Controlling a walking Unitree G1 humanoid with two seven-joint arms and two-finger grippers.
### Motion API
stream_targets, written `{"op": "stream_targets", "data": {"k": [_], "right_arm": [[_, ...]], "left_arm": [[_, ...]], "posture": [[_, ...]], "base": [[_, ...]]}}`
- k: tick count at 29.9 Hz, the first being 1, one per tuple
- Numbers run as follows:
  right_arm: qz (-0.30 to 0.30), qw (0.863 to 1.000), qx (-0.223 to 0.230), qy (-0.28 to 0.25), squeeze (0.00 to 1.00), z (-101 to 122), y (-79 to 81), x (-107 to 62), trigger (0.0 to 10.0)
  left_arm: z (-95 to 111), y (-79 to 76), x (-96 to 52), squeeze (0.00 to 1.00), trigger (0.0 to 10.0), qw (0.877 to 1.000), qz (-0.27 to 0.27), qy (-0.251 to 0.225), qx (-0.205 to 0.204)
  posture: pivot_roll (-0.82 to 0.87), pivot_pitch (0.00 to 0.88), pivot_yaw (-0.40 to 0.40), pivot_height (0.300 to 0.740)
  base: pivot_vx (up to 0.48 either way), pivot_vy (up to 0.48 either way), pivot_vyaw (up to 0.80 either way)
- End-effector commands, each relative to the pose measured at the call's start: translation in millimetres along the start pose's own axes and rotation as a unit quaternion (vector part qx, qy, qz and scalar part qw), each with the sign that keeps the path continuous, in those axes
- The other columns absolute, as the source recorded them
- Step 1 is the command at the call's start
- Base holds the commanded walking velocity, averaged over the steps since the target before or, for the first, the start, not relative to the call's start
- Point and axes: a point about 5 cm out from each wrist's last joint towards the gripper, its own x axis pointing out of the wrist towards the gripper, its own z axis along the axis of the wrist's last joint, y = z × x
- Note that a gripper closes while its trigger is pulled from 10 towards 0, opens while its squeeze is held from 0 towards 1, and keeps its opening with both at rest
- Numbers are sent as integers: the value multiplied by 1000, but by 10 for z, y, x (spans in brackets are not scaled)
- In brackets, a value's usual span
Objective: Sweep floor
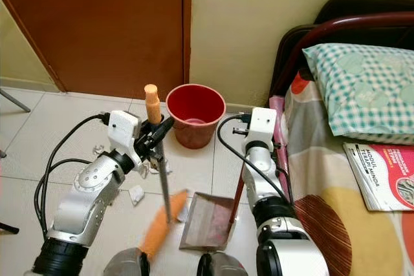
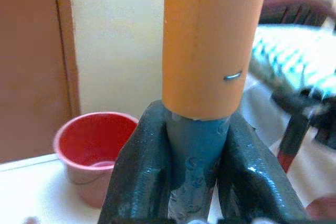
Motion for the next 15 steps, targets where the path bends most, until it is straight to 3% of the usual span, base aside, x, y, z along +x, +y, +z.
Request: {"op": "stream_targets", "data": {"k": [1, 6, 7, 12, 13, 15], "right_arm": [[1, 1000, 1, -1, 0, 10, -12, 14, 10000], [13, 1000, 14, 4, 0, 0, -7, 15, 10000], [17, 1000, 24, 5, 0, 9, -18, 22, 10000], [10, 1000, 22, 4, 0, 19, -81, 32, 10000], [5, 1000, 16, 4, 0, 18, -145, 30, 10000], [1, 1000, 10, 3, 0, 12, -212, 22, 10000]], "left_arm": [[105, -29, 24, 0, 10000, 998, -7, -34, -62], [182, 122, 8, 0, 10000, 989, 32, -57, -132], [224, 217, -25, 0, 10000, 989, 55, -62, -124], [322, 346, -102, 0, 10000, 989, 90, -72, -92], [405, 408, -152, 0, 10000, 990, 102, -77, -58], [494, 468, -208, 0, 10000, 989, 115, -85, -37]], "posture": [[49, 122, -68, 740], [48, 126, -67, 740], [48, 126, -67, 740], [55, 162, -71, 740], [58, 179, -80, 740], [56, 184, -83, 740]], "base": [[0, 0, 0], [0, 0, 0], [0, 0, 0], [0, 0, 0], [0, 0, 0], [0, 0, 0]]}}
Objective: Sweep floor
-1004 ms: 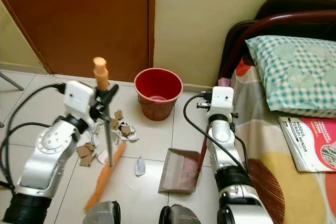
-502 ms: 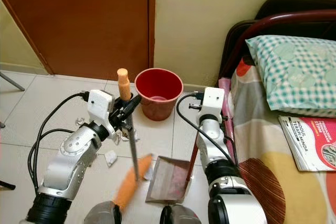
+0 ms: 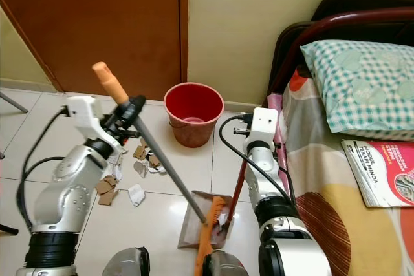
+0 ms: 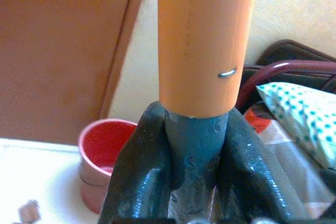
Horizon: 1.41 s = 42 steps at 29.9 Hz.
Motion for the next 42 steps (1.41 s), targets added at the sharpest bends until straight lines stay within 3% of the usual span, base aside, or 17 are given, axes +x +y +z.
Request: {"op": "stream_targets", "data": {"k": [1, 5, 15, 16, 18, 19, 27, 37, 42], "right_arm": [[-9, 1000, -3, 1, 0, 5, -90, -1, 10000], [-27, 1000, -14, 0, 0, -43, -296, -59, 10000], [-28, 999, -14, -15, 0, -53, -447, -156, 10000], [-24, 1000, -3, -18, 0, -54, -461, -171, 10000], [-3, 998, 47, -44, 0, -37, -495, -245, 10000], [13, 997, 64, -49, 0, -20, -483, -283, 10000], [54, 993, 51, -90, 0, 124, -445, -414, 10000], [28, 994, 81, -69, 0, -7, -530, -489, 10000], [36, 994, 87, -60, 0, -38, -461, -480, 10000]], "left_arm": [[167, 2, -15, 0, 10000, 999, 5, -30, 23], [338, 110, -78, 0, 10000, 998, 34, -55, 21], [271, 119, -147, 0, 10000, 998, 30, -30, 48], [230, 140, -174, 0, 10000, 998, 31, -22, 58], [27, 241, -313, 0, 10000, 992, 39, 11, 118], [-64, 294, -355, 0, 10000, 991, 56, 25, 117], [-396, 325, -525, 0, 10000, 985, 61, 66, 149], [-508, 288, -519, 0, 10000, 984, 56, 62, 158], [-527, 311, -507, 0, 10000, 984, 58, 62, 160]], "posture": [[56, 184, -83, 740], [40, 169, -88, 740], [24, 142, -71, 740], [21, 130, -65, 740], [21, 120, -61, 740], [24, 106, -53, 740], [16, 70, -38, 740], [27, 29, -35, 740], [22, 19, -25, 740]], "base": [[0, 0, 0], [0, 0, 0], [0, 0, 0], [0, 0, 0], [0, 0, 0], [0, 0, 0], [32, 0, 0], [313, 0, 0], [352, 0, 0]]}}
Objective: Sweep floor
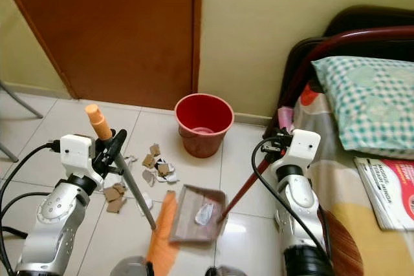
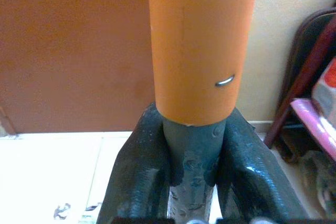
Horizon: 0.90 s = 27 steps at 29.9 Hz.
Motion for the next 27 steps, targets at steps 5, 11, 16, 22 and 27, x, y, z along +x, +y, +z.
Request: {"op": "stream_targets", "data": {"k": [5, 11, 16, 22, 27], "right_arm": [[8, 1000, 11, -15, 0, 82, 72, 52, 10000], [17, 1000, 8, -17, 0, 108, 108, 79, 10000], [14, 1000, 6, -18, 0, 121, 88, 98, 10000], [12, 1000, 0, -14, 0, 107, 67, 88, 10000], [12, 1000, -3, -11, 0, 90, 61, 69, 10000]], "left_arm": [[35, 41, 24, 0, 10000, 1000, 7, -10, 18], [30, 7, 34, 0, 10000, 1000, 1, -13, 19], [49, 12, 64, 0, 10000, 1000, 3, -18, 22], [46, 29, 58, 0, 10000, 999, 12, -15, 27], [50, 39, 46, 0, 10000, 999, 16, -14, 45]], "posture": [[17, 17, -20, 740], [12, 18, -17, 740], [7, 23, -20, 740], [5, 33, -21, 740], [3, 44, -24, 740]], "base": [[354, 0, 0], [359, 0, 0], [352, 0, 0], [191, 0, 0], [0, 0, 0]]}}
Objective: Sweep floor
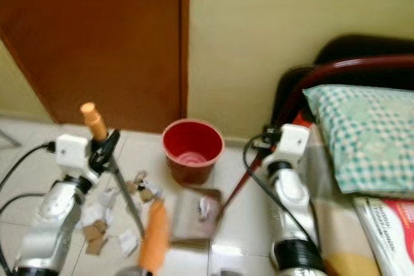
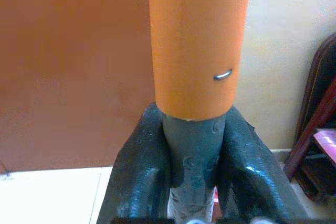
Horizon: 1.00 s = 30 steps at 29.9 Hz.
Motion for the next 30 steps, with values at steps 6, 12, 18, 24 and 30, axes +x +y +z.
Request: {"op": "stream_targets", "data": {"k": [6, 12, 18, 24, 30], "right_arm": [[-5, 1000, -7, -8, 0, 63, -71, -4, 10000], [0, 1000, -7, -9, 0, 125, -108, -3, 10000], [40, 999, 3, -9, 0, 243, -18, 11, 10000], [94, 995, 31, -23, 0, 459, 170, 29, 10000], [167, 983, 62, -48, 0, 774, 424, 76, 10000]], "left_arm": [[71, 10, -13, 0, 10000, 998, -2, -12, 54], [88, 103, -37, 0, 10000, 997, 32, -11, 71], [58, 198, -53, 0, 10000, 995, 60, -2, 74], [55, 249, -59, 0, 10000, 994, 83, 0, 76], [34, 300, -70, 0, 10000, 992, 110, 5, 61]], "posture": [[4, 47, -25, 740], [1, 55, -28, 740], [-3, 61, -26, 740], [-6, 63, -22, 740], [-8, 61, -22, 740]], "base": [[0, 0, 0], [0, 0, 0], [0, 0, 0], [0, 0, 0], [0, 0, 0]]}}
